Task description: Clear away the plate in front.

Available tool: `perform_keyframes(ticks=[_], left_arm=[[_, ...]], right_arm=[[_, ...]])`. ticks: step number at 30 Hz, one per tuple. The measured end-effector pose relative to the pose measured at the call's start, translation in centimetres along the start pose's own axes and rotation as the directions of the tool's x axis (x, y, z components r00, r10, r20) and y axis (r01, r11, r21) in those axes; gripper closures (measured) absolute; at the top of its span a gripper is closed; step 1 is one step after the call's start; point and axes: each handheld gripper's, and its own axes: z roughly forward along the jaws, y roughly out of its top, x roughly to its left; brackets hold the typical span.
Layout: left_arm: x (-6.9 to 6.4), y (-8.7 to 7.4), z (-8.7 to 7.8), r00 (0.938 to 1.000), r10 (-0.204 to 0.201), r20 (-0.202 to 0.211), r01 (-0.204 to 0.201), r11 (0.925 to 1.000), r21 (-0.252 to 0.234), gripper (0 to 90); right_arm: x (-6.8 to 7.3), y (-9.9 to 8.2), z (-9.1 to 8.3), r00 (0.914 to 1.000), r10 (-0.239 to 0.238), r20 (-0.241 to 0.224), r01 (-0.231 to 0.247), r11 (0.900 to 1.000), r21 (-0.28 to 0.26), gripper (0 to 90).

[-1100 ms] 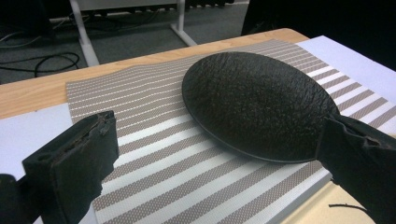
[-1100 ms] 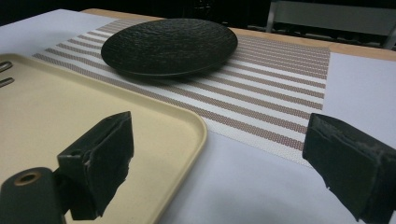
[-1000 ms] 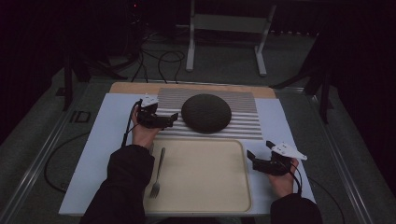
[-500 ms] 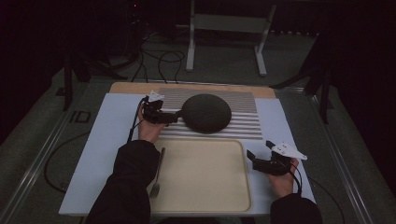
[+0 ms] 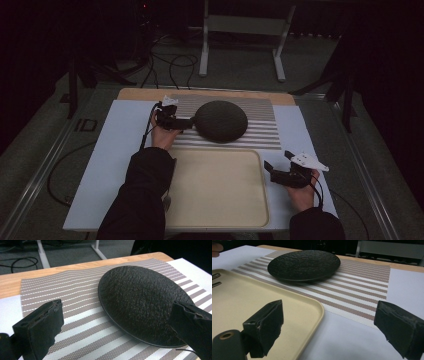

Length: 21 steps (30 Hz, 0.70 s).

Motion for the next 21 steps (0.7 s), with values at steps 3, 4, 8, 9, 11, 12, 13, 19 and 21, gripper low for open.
perform_keyframes(ticks=[3, 4, 8, 9, 11, 12, 13, 19, 21], left_arm=[[-0.2, 0.0, 0.4, 1.0, 0.002, 0.002, -0.002, 0.9999, 0.013, 0.0], [-0.2, 0.0, 0.6, 1.0, 0.007, 0.004, -0.007, 0.9998, 0.018, 0.0], [-0.6, 0.0, 1.6, 0.9999, 0.005, 0.014, -0.006, 0.9988, 0.048, 0.3], [-0.6, 0.0, 1.8, 0.9998, 0.004, 0.019, -0.005, 0.9983, 0.058, 1.3], [-0.7, -0.1, 2.4, 0.9996, 0.0, 0.028, -0.002, 0.9955, 0.094, 5.7], [-0.8, -0.1, 2.7, 0.9995, -0.004, 0.031, 0.0, 0.9945, 0.105, 6.7], [-0.8, -0.2, 3.0, 0.9993, -0.012, 0.034, 0.008, 0.9926, 0.121, 7.4], [-0.9, -0.6, 4.1, 0.9983, -0.04, 0.042, 0.032, 0.9844, 0.173, 11.8], [-1.0, -1.0, 4.7, 0.9964, -0.065, 0.054, 0.052, 0.9782, 0.201, 13.8]], right_arm=[[0.0, 0.0, 0.0, 1.0, -0.001, -0.001, 0.001, 1.0, 0.001, 9.1], [0.0, 0.0, 0.0, 1.0, -0.001, -0.001, 0.001, 1.0, 0.001, 9.1], [0.0, 0.0, 0.0, 1.0, 0.001, -0.004, -0.001, 1.0, -0.001, 9.0], [-0.1, 0.0, 0.0, 1.0, 0.002, -0.004, -0.002, 1.0, -0.002, 9.1], [-0.1, 0.0, 0.0, 1.0, 0.004, -0.004, -0.004, 1.0, -0.003, 9.0], [-0.1, 0.0, 0.0, 1.0, 0.004, -0.004, -0.004, 1.0, -0.004, 9.1], [-0.1, 0.0, 0.0, 1.0, 0.004, -0.004, -0.004, 1.0, -0.004, 9.1], [-0.1, 0.0, 0.0, 1.0, 0.007, -0.005, -0.008, 1.0, -0.004, 9.1], [-0.2, 0.0, 0.0, 1.0, 0.007, -0.004, -0.007, 1.0, -0.004, 9.1]])
